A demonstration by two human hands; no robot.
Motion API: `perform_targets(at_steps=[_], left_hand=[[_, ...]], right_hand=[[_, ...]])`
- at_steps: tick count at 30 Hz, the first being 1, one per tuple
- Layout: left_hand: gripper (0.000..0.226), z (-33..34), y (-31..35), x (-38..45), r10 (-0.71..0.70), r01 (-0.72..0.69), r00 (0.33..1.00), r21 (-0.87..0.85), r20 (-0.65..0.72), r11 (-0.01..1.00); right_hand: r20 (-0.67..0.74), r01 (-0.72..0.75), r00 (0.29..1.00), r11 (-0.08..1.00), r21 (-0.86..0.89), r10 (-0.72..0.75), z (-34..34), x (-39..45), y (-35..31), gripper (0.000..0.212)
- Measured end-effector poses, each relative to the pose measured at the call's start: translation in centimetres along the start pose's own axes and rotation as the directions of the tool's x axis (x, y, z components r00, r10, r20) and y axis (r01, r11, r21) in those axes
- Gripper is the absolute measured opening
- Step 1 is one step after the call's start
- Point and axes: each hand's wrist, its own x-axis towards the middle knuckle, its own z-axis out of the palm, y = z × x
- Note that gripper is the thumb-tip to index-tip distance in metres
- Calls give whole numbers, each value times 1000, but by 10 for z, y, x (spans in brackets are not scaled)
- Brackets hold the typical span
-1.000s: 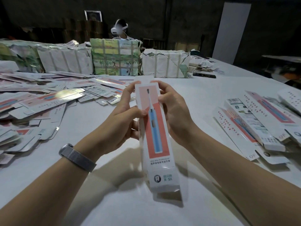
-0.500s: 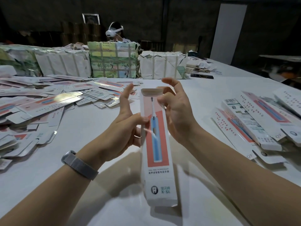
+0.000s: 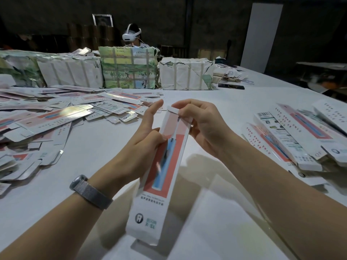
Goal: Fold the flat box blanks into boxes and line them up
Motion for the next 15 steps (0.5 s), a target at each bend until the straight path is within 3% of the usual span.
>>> perform_targets(at_steps=[8,15], left_hand=[[69,-1,6,-4,11,-11,1000,-8,20,1000],[69,-4,3,-4,34,-36,999,60,30,998]], right_hand=[[-153,44,987,996,-79,-56,1,1,-1,15],[-118,44,990,974,-221,-72,-5,3,-2,23]])
